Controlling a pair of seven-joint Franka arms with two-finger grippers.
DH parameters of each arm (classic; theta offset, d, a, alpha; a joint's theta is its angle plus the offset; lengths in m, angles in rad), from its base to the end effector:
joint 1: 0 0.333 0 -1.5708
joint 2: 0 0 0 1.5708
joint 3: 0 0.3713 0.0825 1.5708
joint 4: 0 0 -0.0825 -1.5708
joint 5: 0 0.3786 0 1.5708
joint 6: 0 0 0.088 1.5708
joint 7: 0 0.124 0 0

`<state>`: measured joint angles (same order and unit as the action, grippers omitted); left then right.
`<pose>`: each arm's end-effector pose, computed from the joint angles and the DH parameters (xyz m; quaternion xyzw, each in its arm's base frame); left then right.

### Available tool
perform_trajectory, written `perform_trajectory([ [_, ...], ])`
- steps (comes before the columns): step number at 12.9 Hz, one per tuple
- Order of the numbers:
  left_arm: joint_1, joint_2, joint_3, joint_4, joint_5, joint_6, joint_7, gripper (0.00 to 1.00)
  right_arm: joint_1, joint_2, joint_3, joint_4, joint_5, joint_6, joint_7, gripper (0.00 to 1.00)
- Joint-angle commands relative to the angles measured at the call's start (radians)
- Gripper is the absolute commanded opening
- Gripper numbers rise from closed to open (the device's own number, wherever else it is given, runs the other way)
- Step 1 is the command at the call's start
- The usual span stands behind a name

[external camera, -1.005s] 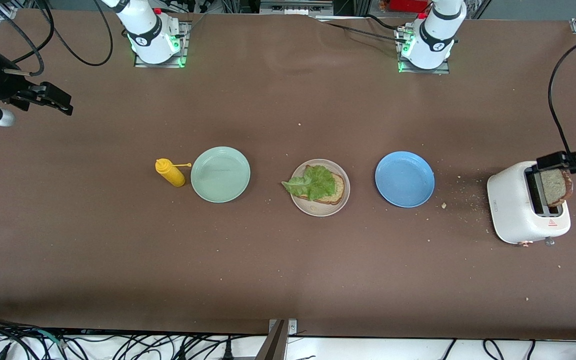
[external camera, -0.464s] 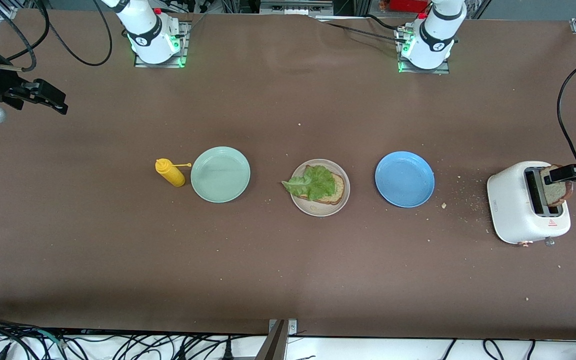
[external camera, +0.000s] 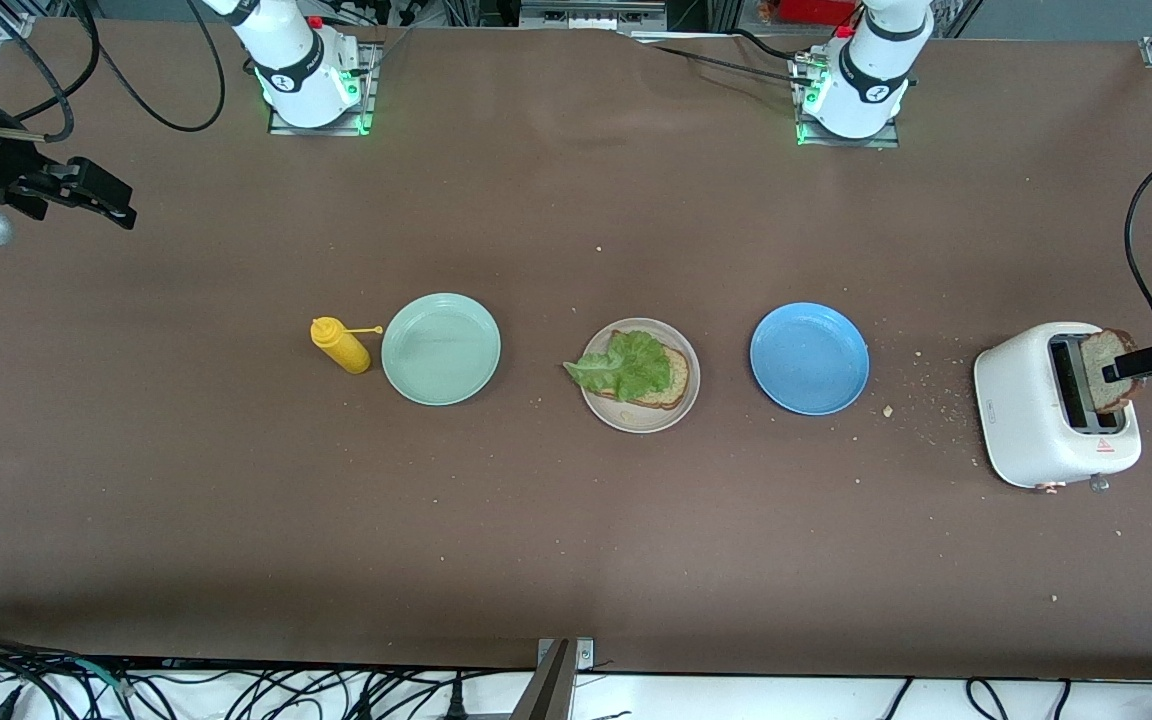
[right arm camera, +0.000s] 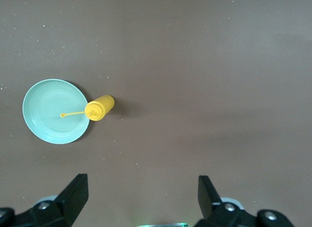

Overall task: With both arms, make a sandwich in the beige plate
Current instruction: 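Lower the left gripper onto the toaster bread slice and grasp it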

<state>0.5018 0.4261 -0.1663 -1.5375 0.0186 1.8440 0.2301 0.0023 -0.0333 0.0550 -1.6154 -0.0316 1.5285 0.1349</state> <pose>0.6375 0.2424 0.4379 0.9965 0.0549 -0.0474 0.0406 0.5302 0.0270 0.6566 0.9987 -0.0391 -0.0251 0.0192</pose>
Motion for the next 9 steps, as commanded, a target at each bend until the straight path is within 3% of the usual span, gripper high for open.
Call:
perform_trajectory([
  [1,0.023,0.016,-0.006,-0.016,0.023,-0.002,0.02,0.59,0.015,0.009,-0.01,0.015,0.002,0.007,0.002,1.0],
  [4,0.026,0.033,-0.007,-0.024,0.111,-0.003,0.022,0.15,0.018,0.018,-0.006,0.014,0.001,0.009,0.003,1.0],
  [5,0.015,0.031,-0.009,-0.02,0.128,-0.003,0.02,0.05,0.018,0.019,-0.004,0.014,0.001,0.012,0.005,1.0],
  [6,0.014,0.031,-0.012,-0.018,0.135,-0.003,0.02,0.0,0.019,0.021,-0.004,0.014,0.002,0.024,0.005,1.0],
  [9,0.014,0.025,-0.016,-0.013,0.135,-0.006,0.02,0.0,0.018,0.03,-0.004,0.012,0.002,0.035,0.005,1.0],
])
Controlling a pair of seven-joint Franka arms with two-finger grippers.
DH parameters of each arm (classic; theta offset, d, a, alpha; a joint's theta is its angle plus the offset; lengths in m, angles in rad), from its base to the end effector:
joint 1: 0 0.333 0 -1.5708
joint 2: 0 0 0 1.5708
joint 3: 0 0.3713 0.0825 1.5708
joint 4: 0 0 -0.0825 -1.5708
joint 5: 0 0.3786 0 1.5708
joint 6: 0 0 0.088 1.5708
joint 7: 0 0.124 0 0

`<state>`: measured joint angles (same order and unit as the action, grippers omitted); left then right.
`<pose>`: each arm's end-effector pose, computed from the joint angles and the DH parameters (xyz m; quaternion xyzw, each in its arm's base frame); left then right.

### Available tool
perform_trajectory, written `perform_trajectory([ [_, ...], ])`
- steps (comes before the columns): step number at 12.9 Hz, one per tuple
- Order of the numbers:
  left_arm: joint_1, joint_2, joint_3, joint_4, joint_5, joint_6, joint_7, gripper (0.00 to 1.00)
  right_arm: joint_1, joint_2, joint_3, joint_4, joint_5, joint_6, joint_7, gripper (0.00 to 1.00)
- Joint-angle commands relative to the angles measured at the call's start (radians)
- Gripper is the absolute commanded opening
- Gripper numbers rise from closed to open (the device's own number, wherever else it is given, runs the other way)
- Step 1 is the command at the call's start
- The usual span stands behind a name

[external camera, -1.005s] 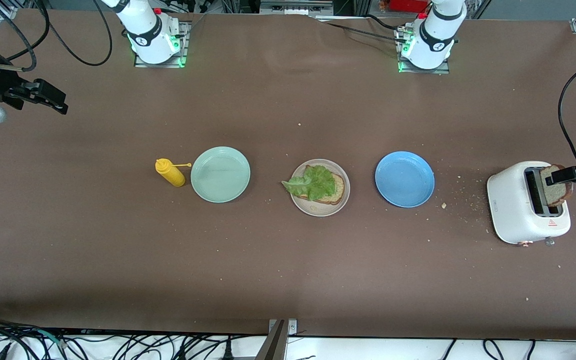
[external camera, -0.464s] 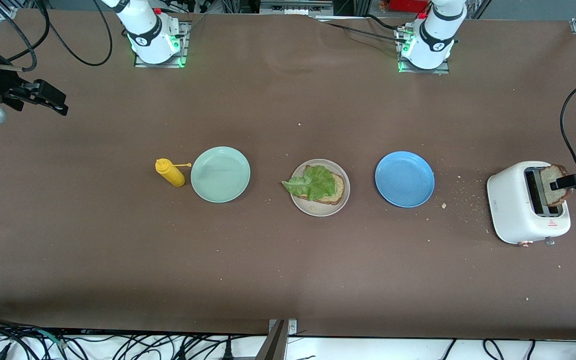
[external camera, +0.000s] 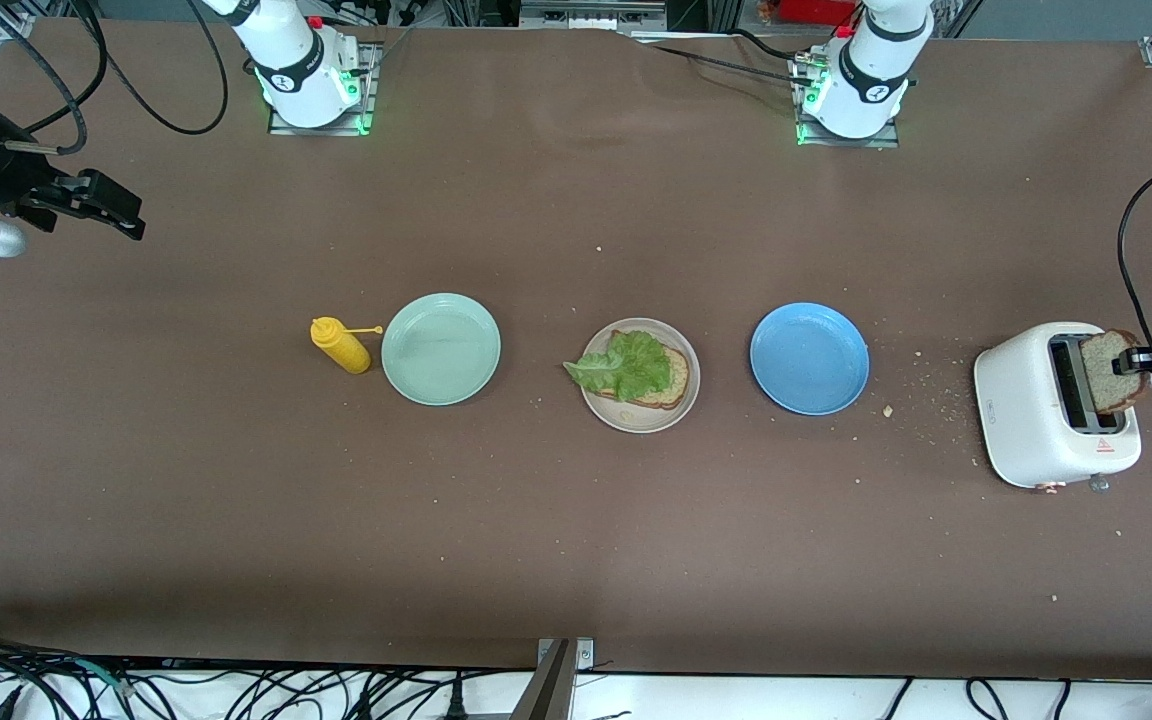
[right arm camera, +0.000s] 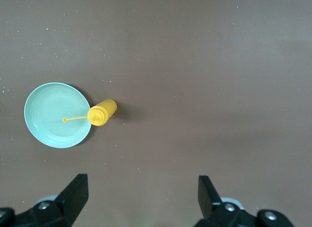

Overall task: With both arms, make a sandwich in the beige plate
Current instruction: 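Lower the left gripper onto the toaster bread slice and grasp it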

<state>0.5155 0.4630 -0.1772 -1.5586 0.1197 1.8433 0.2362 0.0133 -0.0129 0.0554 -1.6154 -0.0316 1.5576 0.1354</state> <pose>0.6320 0.2537 0.4038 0.9956 0.0356 -0.0861 0.0087 0.5401 0.0334 0.6480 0.9991 -0.0332 -0.0207 0.0184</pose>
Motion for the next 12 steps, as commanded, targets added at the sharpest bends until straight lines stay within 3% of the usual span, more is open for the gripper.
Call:
perform_trajectory([
  [1,0.0,-0.017,-0.008,0.011,0.034,-0.006,0.012,0.0,0.007,0.01,-0.005,0.012,0.002,0.005,0.004,1.0],
  [6,-0.009,-0.082,-0.018,0.031,0.035,-0.082,0.009,0.0,0.007,0.011,-0.005,0.011,0.004,0.006,0.003,1.0],
  [12,-0.103,-0.104,-0.031,0.202,0.068,-0.289,0.006,0.0,0.008,0.007,-0.002,0.011,0.004,-0.008,0.0,1.0],
])
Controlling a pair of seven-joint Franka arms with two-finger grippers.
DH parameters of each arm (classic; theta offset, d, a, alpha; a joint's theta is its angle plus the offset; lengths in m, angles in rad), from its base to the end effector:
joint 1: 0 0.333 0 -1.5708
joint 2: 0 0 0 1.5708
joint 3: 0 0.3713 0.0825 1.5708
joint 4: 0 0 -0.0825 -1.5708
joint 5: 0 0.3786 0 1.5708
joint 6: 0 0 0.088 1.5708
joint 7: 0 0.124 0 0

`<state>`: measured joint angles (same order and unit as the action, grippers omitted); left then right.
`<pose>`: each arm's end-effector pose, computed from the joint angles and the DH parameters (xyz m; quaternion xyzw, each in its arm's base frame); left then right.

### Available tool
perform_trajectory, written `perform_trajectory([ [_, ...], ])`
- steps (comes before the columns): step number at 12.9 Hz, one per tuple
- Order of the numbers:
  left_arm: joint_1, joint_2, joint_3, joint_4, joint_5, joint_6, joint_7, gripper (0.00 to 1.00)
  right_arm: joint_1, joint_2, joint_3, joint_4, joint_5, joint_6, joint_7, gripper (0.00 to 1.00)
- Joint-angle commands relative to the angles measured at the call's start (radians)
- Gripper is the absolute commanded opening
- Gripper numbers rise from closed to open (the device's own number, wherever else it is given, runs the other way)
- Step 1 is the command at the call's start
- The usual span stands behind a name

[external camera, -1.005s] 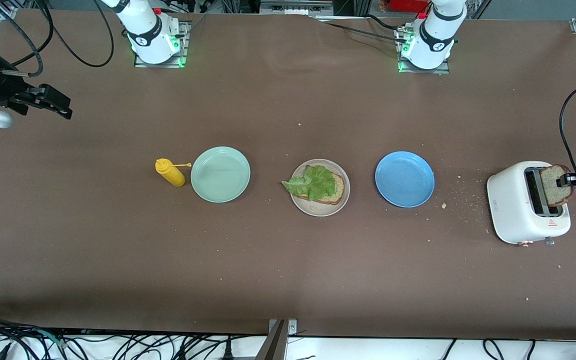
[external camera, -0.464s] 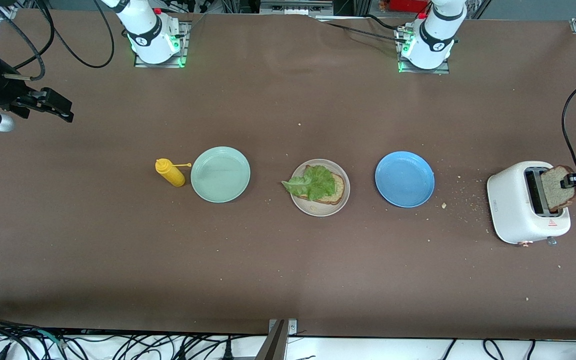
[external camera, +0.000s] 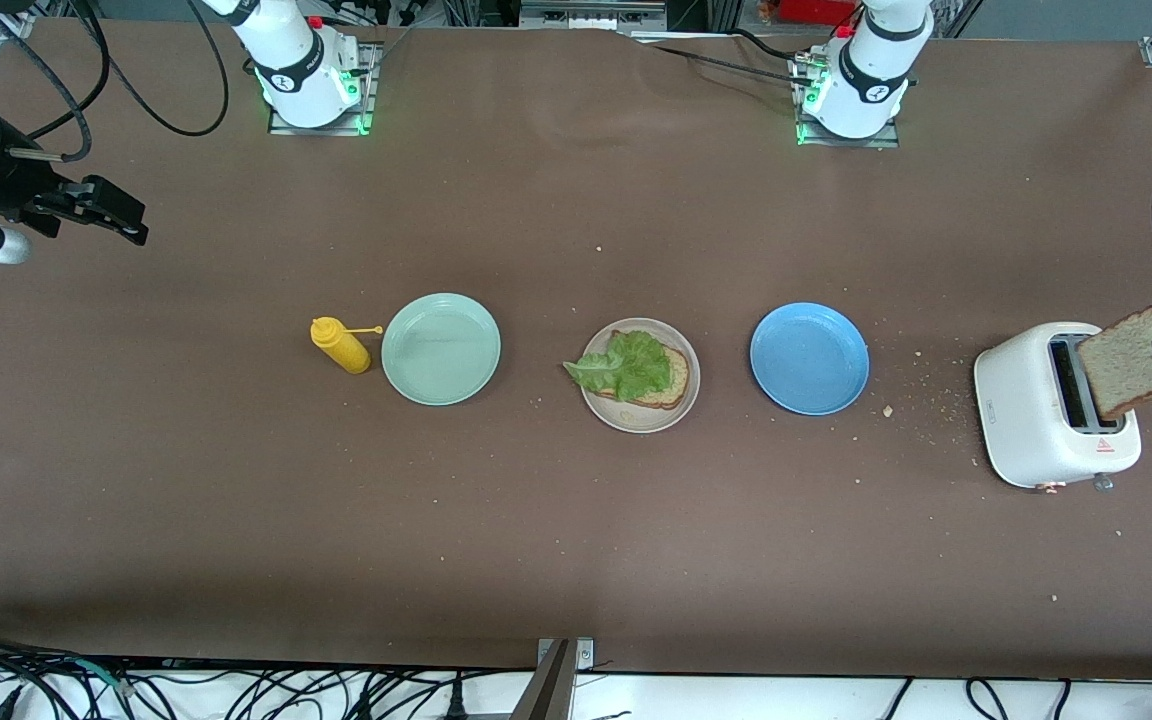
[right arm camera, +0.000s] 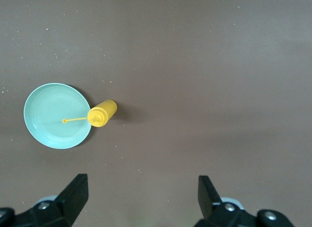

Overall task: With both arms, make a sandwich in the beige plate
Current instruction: 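Lift the bread slice out and carry it over the beige plate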

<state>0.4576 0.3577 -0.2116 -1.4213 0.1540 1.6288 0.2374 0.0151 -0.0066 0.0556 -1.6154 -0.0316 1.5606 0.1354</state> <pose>0.6318 0.2008 0.5230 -0.9967 0.0018 0.0783 0.0210 0.5424 0.0346 0.6449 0.9991 -0.0321 -0.0223 0.0184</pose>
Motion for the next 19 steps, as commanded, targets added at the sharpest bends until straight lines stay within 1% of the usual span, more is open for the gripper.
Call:
perform_trajectory([
  [1,-0.074,0.001,-0.005,0.093,0.024,-0.119,0.01,0.0,0.006,-0.004,-0.003,0.011,0.004,-0.03,-0.005,1.0],
  [2,-0.082,0.001,-0.041,0.107,0.009,-0.147,0.004,0.0,0.006,-0.009,-0.002,0.011,0.007,-0.04,-0.005,1.0],
  [4,-0.083,-0.002,-0.129,0.119,-0.007,-0.149,-0.001,0.0,0.006,-0.01,0.016,0.011,0.007,-0.045,-0.004,1.0],
  [6,-0.083,0.0,-0.225,0.116,-0.033,-0.152,0.004,0.0,0.006,-0.009,0.017,0.011,0.007,-0.047,-0.007,1.0],
  [8,-0.108,0.009,-0.291,0.104,-0.044,-0.188,0.003,0.0,0.006,-0.009,0.018,0.014,0.006,-0.045,-0.008,1.0],
  [9,-0.131,0.024,-0.298,0.099,-0.059,-0.213,0.0,0.0,0.006,-0.009,0.02,0.017,0.007,-0.045,-0.008,1.0],
  [10,-0.148,0.044,-0.298,0.099,-0.115,-0.216,-0.003,0.0,0.006,-0.009,0.02,0.016,0.009,-0.042,-0.008,1.0],
  [13,-0.149,0.133,-0.296,0.099,-0.379,-0.216,-0.033,0.0,0.006,-0.009,0.017,0.017,0.015,-0.042,-0.011,1.0],
  [16,-0.161,0.245,-0.298,0.099,-0.586,-0.214,-0.144,0.0,0.006,-0.004,0.017,0.015,0.016,-0.033,-0.01,1.0],
  [17,-0.193,0.277,-0.296,0.099,-0.649,-0.208,-0.145,0.0,0.006,-0.003,0.017,0.015,0.016,-0.028,-0.01,1.0],
  [19,-0.261,0.332,-0.296,0.099,-0.715,-0.167,-0.145,0.0,0.006,-0.006,0.017,0.011,0.018,-0.042,-0.008,1.0],
])
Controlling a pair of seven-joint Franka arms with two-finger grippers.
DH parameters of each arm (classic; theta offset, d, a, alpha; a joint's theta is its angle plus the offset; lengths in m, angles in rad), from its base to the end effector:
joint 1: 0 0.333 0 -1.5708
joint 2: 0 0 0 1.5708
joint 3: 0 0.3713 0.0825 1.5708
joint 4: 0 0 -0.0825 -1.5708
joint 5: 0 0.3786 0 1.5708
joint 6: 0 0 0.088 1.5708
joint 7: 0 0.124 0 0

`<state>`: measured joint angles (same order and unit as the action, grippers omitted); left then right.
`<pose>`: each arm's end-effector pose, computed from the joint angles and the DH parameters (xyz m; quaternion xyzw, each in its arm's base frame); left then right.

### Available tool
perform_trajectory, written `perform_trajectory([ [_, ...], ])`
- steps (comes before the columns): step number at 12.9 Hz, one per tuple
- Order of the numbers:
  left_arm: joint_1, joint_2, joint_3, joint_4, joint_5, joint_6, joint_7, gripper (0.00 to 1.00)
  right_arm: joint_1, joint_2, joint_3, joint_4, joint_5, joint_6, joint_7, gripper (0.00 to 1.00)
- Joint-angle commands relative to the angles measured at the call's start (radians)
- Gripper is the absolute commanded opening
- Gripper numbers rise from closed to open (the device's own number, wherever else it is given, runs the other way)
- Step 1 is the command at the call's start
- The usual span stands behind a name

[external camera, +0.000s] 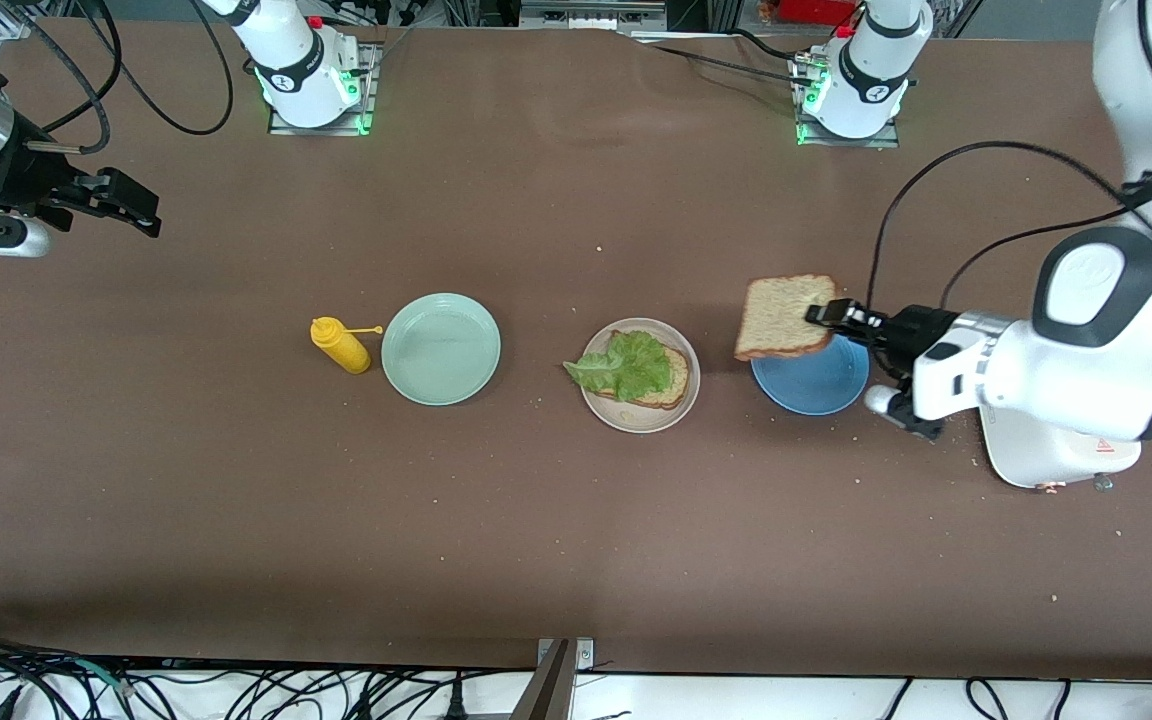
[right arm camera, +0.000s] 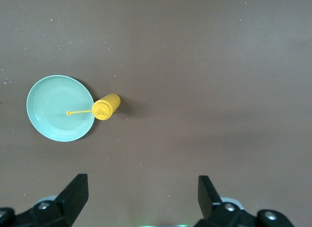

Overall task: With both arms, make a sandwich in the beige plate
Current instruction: 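Lift the bread slice out and carry it over the beige plate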

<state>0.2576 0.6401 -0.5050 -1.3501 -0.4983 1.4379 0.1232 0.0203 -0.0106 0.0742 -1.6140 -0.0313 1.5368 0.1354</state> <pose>0.6655 -0.1475 0.4239 0.8844 -0.1331 -0.2434 0.3753 0.5372 0.0472 0.6457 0.9991 -0.0205 -0.0312 0.0198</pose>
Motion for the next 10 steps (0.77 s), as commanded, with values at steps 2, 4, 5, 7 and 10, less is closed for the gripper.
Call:
perform_trajectory([
  [2,-0.118,0.081,-0.001,0.025,-0.071,0.11,-0.031,0.0,0.001,0.001,-0.002,0.013,0.017,-0.012,-0.008,1.0],
  [4,-0.162,0.107,0.0,0.011,-0.069,0.169,-0.027,0.0,0.001,0.003,-0.002,0.013,0.017,-0.006,-0.008,1.0],
  [5,-0.167,0.118,0.0,-0.006,-0.068,0.199,-0.011,0.0,0.0,0.004,-0.002,0.013,0.019,-0.004,-0.005,1.0],
  [7,-0.181,0.131,0.0,-0.033,-0.062,0.217,0.027,0.0,0.001,0.004,-0.001,0.013,0.018,-0.001,0.0,1.0],
  [10,-0.17,0.213,0.002,-0.038,-0.072,0.281,0.226,0.0,0.001,0.004,-0.001,0.016,0.019,-0.004,0.0,1.0],
])
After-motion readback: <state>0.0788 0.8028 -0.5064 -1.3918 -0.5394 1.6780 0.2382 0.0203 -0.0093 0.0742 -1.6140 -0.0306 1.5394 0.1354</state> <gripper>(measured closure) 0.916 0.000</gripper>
